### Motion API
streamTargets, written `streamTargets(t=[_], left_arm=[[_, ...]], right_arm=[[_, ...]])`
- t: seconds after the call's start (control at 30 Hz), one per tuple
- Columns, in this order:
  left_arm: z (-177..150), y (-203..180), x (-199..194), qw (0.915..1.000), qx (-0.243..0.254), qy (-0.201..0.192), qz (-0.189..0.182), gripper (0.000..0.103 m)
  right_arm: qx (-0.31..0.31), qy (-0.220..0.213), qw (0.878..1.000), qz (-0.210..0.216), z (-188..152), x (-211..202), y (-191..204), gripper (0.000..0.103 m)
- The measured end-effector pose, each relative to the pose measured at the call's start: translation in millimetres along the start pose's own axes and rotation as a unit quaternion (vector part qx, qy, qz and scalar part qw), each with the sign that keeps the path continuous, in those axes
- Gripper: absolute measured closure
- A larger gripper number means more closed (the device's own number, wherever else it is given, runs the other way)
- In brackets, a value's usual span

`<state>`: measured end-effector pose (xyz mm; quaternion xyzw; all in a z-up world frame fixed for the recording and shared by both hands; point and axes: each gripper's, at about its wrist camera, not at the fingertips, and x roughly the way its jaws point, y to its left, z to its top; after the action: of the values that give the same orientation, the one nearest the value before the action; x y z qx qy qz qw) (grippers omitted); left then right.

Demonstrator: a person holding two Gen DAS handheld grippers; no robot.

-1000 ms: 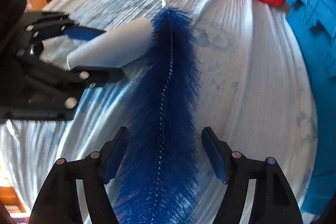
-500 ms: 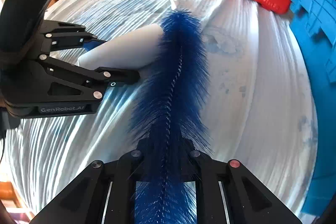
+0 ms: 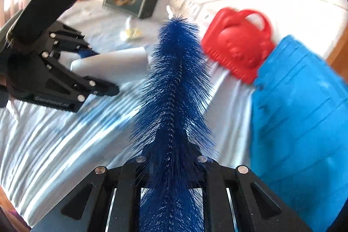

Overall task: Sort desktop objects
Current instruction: 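Carry the paper roll and blue brush over the blue crate and release them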

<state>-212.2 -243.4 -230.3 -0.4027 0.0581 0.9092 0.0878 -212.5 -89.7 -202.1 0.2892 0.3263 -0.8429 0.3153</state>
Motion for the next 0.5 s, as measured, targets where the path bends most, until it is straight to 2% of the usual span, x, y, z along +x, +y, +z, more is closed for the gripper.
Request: streamTargets(t=[0.13,0.27,0.33,0.5], left_arm=[[37,-18,-43,0.9986,0.027,-0.044,0.008,0.058],[84,-48,-81,0.9937,0.066,-0.088,0.020,0.058],[110,-69,-99,0.9897,0.083,-0.114,0.022,0.058],[170,-124,-117,0.9811,0.099,-0.165,0.016,0.058]], right_arm=[[0.037,-0.043,0.998,-0.017,18,-36,-28,0.090],[0.092,-0.113,0.989,-0.037,35,-111,-74,0.090],[0.108,-0.133,0.984,-0.046,37,-139,-96,0.090],[0.133,-0.171,0.971,-0.098,39,-203,-165,0.090]])
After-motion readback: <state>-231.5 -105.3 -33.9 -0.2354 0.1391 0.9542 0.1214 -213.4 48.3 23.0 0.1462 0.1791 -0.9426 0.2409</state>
